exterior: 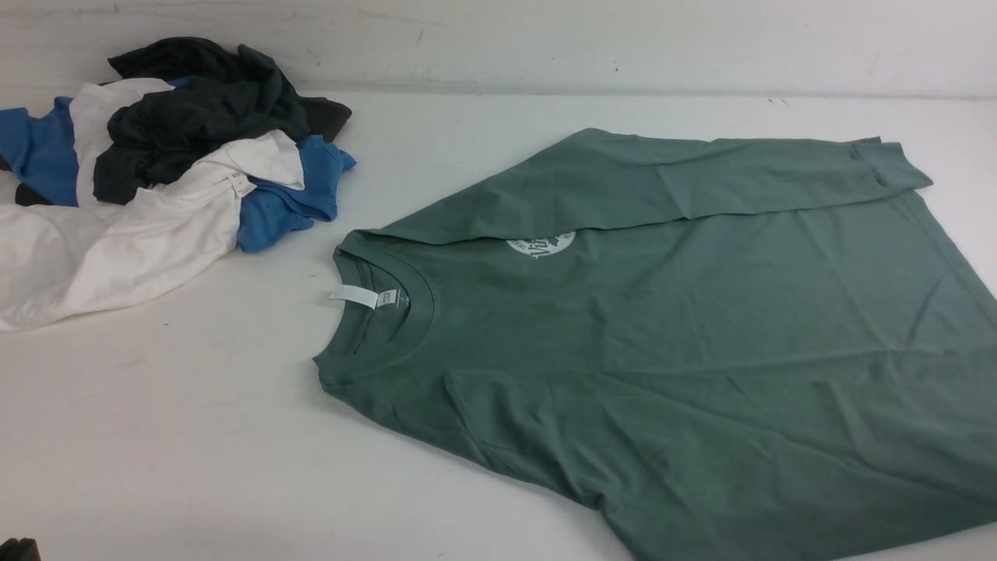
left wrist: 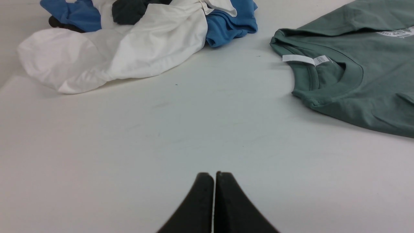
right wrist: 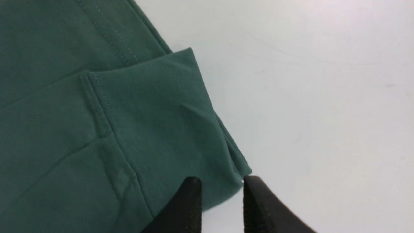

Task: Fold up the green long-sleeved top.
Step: Hold the cuff closest to the cuff with your right arm

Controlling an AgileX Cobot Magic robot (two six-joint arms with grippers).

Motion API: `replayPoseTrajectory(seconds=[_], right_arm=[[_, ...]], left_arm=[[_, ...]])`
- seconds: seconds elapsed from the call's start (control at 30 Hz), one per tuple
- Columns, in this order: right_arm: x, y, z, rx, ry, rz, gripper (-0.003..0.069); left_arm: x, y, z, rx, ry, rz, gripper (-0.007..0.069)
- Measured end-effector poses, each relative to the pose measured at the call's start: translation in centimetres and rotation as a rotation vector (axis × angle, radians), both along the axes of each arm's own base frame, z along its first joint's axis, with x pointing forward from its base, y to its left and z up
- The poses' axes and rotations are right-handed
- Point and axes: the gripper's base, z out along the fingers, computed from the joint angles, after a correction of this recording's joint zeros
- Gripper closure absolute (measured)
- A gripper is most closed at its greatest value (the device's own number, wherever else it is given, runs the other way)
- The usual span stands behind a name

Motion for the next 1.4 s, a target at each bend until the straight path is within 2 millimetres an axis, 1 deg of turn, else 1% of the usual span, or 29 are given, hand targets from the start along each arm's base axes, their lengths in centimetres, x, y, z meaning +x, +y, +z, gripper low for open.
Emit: replayPoseTrajectory(seconds=[0.07,0.17,0.33,0.43,0.47,0.53,0.6,0.67,0.73,0.77,0.8,0.87,0.9,0.97,1.07,1.13,1.23,1.27,1.3,1.37,1.4], right_arm=[[0.6,-0.1,-0.9,0.001,0.005,0.014,0.0417],[1.2,-0.3,-2.1,0.003,0.006,0.021,0.0398],[1.7,-0.6,-3.9,0.009,0.015,0.024,0.0395],[1.8,-0.6,-4.3,0.012,0.022,0.027,0.0405],[1.8,-0.6,-4.3,0.011,0.021,0.028,0.0407],[1.9,-0.7,-4.1,-0.002,0.02,0.037,0.0455],[2.1,-0.9,-3.9,-0.016,0.018,0.048,0.0524],[2.2,-1.1,-3.5,-0.029,0.015,0.054,0.061],[2.4,-1.2,-3.2,-0.036,0.009,0.057,0.0636],[2.5,-1.3,-2.7,-0.044,-0.001,0.057,0.0657],[2.6,-1.3,-2.6,-0.046,-0.003,0.057,0.0661],[2.7,-1.4,-1.0,-0.068,-0.039,0.056,0.067],[2.8,-1.4,-0.8,-0.07,-0.043,0.056,0.0671],[2.6,-1.3,1.0,-0.096,-0.092,0.054,0.0671],[2.3,-1.2,2.3,-0.108,-0.114,0.051,0.0673],[2.2,-1.1,2.3,-0.096,-0.102,0.046,0.0673],[2.0,-1.0,1.8,-0.071,-0.065,0.04,0.0673],[2.0,-1.0,1.4,-0.06,-0.047,0.039,0.0673],[2.1,-1.0,0.2,-0.031,0.003,0.036,0.0666],[2.1,-1.0,-0.7,-0.006,0.043,0.032,0.0656],[2.1,-1.0,-0.8,-0.003,0.049,0.032,0.0656]], left_arm=[[0.0,0.0,0.0,0.0,0.0,0.0,0.0629],[0.0,0.0,0.0,0.0,0.0,0.0,0.0629],[0.0,0.0,0.0,0.0,0.0,0.0,0.0629],[0.0,0.0,0.0,0.0,0.0,0.0,0.0629],[0.0,0.0,0.0,0.0,0.0,0.0,0.0629],[0.0,0.0,0.0,0.0,0.0,0.0,0.0629],[0.0,0.0,0.0,0.0,0.0,0.0,0.0629],[0.0,0.0,0.0,0.0,0.0,0.0,0.0629],[0.0,0.0,0.0,0.0,0.0,0.0,0.0629],[0.0,0.0,0.0,0.0,0.0,0.0,0.0629],[0.0,0.0,0.0,0.0,0.0,0.0,0.0629],[0.0,0.0,0.0,0.0,0.0,0.0,0.0629],[0.0,0.0,0.0,0.0,0.0,0.0,0.0629],[0.0,0.0,0.0,0.0,0.0,0.0,0.0629],[0.0,0.0,0.0,0.0,0.0,0.0,0.0629],[0.0,0.0,0.0,0.0,0.0,0.0,0.0629],[0.0,0.0,0.0,0.0,0.0,0.0,0.0629],[0.0,0.0,0.0,0.0,0.0,0.0,0.0629],[0.0,0.0,0.0,0.0,0.0,0.0,0.0629],[0.0,0.0,0.0,0.0,0.0,0.0,0.0629],[0.0,0.0,0.0,0.0,0.0,0.0,0.0629]])
